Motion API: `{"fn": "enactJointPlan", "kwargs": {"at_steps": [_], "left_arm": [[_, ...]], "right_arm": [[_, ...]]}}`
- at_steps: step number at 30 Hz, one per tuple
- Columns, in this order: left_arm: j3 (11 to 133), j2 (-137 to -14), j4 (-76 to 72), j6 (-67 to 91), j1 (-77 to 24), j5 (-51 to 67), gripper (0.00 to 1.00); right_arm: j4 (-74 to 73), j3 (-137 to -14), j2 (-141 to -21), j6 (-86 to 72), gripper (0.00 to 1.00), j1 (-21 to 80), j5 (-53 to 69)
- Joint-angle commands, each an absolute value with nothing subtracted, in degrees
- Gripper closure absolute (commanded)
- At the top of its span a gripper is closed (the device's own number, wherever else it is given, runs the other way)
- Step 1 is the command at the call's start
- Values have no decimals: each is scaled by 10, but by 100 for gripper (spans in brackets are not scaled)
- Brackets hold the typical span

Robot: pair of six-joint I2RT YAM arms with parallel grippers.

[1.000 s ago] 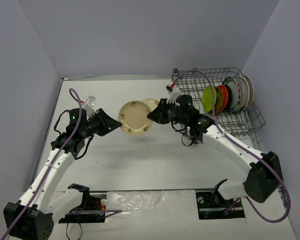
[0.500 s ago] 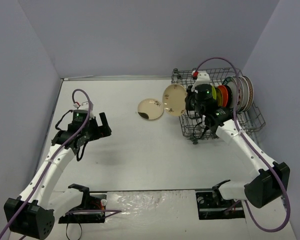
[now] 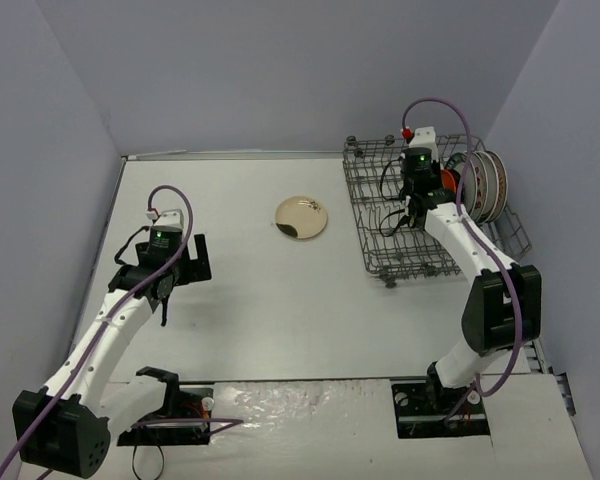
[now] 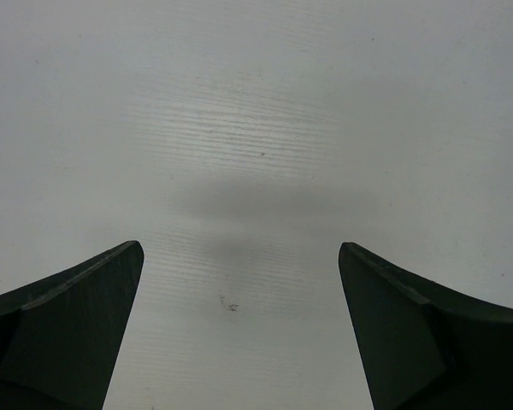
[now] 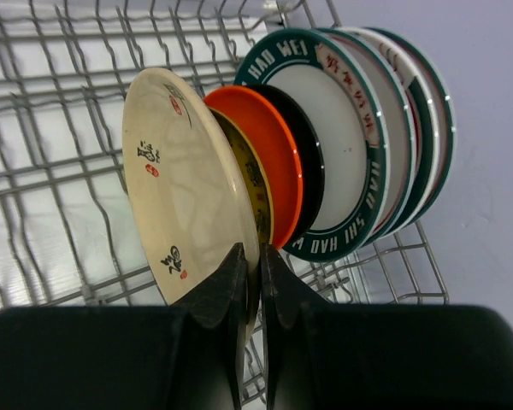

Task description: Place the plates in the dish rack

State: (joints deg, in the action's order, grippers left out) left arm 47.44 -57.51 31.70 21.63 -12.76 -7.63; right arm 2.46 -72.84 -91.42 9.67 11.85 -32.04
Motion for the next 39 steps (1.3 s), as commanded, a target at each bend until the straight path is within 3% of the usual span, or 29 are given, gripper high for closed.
{"fn": "enactJointPlan", "kwargs": {"at_steps": [1, 19, 29, 39], "left_arm": [[495, -573, 289, 203, -122, -93, 3], [494, -577, 284, 202, -121, -85, 3], [491, -584, 273, 224, -122, -42, 3], [543, -694, 177, 375, -132, 86, 3]], "right_arm": [[111, -754, -934, 132, 100, 113, -356], [116, -733, -1028, 83, 98, 105, -281], [62, -760, -956, 26, 40, 108, -232], [-25, -767, -735, -28, 3, 127, -126]]}}
